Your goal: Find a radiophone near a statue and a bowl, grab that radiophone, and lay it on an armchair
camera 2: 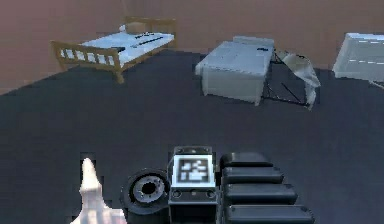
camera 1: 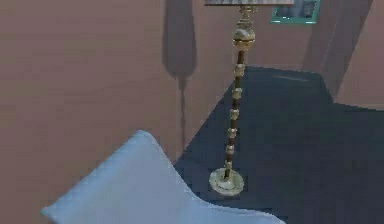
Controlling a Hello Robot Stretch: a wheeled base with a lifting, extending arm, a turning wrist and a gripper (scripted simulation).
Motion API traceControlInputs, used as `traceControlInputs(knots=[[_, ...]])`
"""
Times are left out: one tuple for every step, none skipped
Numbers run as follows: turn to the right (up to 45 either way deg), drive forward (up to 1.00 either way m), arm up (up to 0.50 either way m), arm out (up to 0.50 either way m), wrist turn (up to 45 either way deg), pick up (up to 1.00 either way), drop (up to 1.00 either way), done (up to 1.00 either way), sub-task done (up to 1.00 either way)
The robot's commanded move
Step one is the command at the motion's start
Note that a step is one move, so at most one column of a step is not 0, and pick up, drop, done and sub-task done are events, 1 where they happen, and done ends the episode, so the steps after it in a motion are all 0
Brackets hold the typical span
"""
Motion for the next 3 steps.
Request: traceControlInputs(knots=[[45.0, 0.0, 0.0, 0.0, 0.0, 0.0, 0.0, 0.0, 0.0], [-36.0, 0.0, 0.0, 0.0, 0.0, 0.0, 0.0, 0.0, 0.0], [27.0, 0.0, 0.0, 0.0, 0.0, 0.0, 0.0, 0.0, 0.0]])
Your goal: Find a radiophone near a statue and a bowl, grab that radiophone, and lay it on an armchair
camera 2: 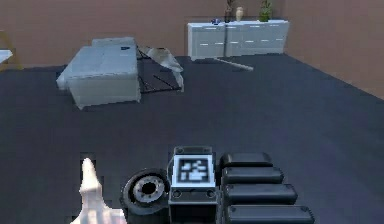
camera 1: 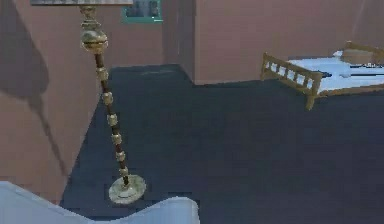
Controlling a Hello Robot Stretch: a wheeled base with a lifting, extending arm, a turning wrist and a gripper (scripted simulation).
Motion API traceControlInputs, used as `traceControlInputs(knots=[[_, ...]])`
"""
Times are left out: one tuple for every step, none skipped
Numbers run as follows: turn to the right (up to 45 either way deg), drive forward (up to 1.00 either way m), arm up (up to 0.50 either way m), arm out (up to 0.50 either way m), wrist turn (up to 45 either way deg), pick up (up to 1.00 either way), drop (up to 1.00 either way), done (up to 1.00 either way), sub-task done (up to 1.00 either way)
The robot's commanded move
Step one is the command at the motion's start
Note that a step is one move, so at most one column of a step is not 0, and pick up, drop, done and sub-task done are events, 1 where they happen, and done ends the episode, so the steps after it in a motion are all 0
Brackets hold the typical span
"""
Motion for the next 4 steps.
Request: traceControlInputs(knots=[[-45.0, 0.0, 0.0, 0.0, 0.0, 0.0, 0.0, 0.0, 0.0], [-36.0, 0.0, 0.0, 0.0, 0.0, 0.0, 0.0, 0.0, 0.0], [0.0, 0.1, 0.0, 0.0, 0.0, 0.0, 0.0, 0.0, 0.0], [45.0, 0.0, 0.0, 0.0, 0.0, 0.0, 0.0, 0.0, 0.0]])
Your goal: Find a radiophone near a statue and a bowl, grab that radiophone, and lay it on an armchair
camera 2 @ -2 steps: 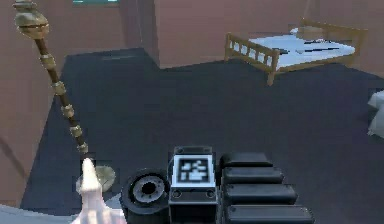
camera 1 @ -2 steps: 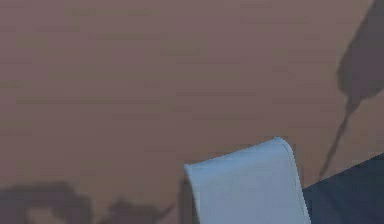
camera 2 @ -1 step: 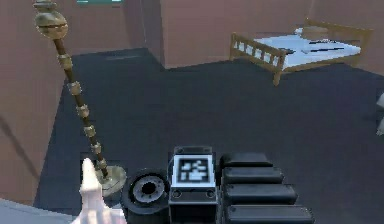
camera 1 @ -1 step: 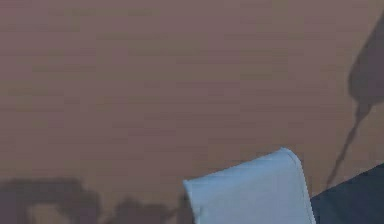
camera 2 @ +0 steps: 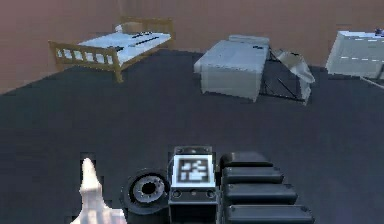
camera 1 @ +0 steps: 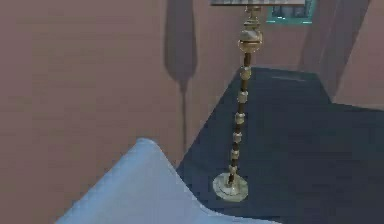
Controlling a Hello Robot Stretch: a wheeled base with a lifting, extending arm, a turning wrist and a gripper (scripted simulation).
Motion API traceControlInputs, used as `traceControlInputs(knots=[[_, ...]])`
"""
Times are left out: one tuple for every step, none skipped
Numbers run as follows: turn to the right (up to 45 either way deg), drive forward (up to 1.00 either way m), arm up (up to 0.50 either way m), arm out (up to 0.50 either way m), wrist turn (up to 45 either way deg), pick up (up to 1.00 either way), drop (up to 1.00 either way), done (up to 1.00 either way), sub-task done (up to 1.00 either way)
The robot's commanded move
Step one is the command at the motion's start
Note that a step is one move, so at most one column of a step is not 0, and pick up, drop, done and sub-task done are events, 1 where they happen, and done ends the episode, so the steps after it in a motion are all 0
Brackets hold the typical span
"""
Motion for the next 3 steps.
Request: traceControlInputs(knots=[[45.0, 0.0, 0.0, 0.0, 0.0, 0.0, 0.0, 0.0, 0.0], [45.0, 0.0, 0.0, 0.0, 0.0, 0.0, 0.0, 0.0, 0.0], [-45.0, 0.0, 0.0, 0.0, 0.0, 0.0, 0.0, 0.0, 0.0]])
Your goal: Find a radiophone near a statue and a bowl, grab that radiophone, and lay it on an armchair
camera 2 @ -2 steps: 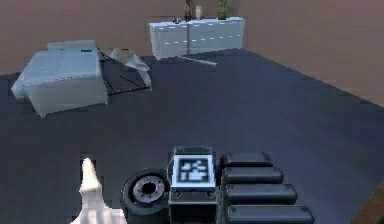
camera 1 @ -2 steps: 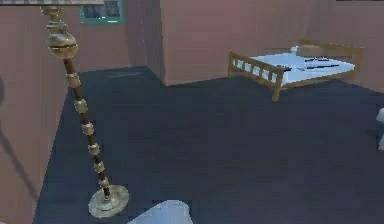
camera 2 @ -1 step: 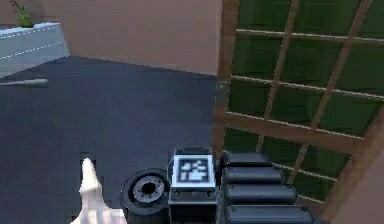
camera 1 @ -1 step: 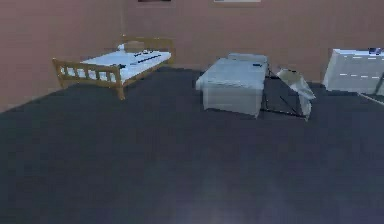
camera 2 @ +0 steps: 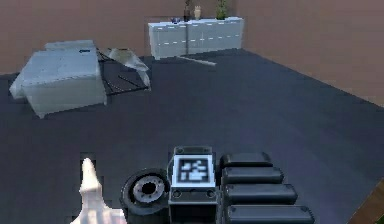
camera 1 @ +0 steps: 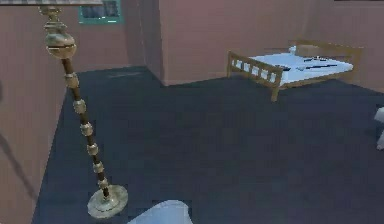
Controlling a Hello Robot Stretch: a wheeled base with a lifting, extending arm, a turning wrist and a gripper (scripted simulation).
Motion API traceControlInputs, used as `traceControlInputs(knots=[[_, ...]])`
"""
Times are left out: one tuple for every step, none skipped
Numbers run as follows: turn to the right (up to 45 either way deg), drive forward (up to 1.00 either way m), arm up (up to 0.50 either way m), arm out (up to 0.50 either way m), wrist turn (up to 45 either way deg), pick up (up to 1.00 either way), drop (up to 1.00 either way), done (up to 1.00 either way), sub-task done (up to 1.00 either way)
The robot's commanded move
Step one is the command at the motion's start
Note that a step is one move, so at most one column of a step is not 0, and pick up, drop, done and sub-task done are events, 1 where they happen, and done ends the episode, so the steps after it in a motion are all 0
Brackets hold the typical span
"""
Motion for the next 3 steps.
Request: traceControlInputs(knots=[[-45.0, 0.0, 0.0, 0.0, 0.0, 0.0, 0.0, 0.0, 0.0], [-39.0, 0.0, 0.0, 0.0, 0.0, 0.0, 0.0, 0.0, 0.0], [0.0, 0.0, 0.0, 0.28, 0.0, 0.0, 0.0, 0.0, 0.0]])
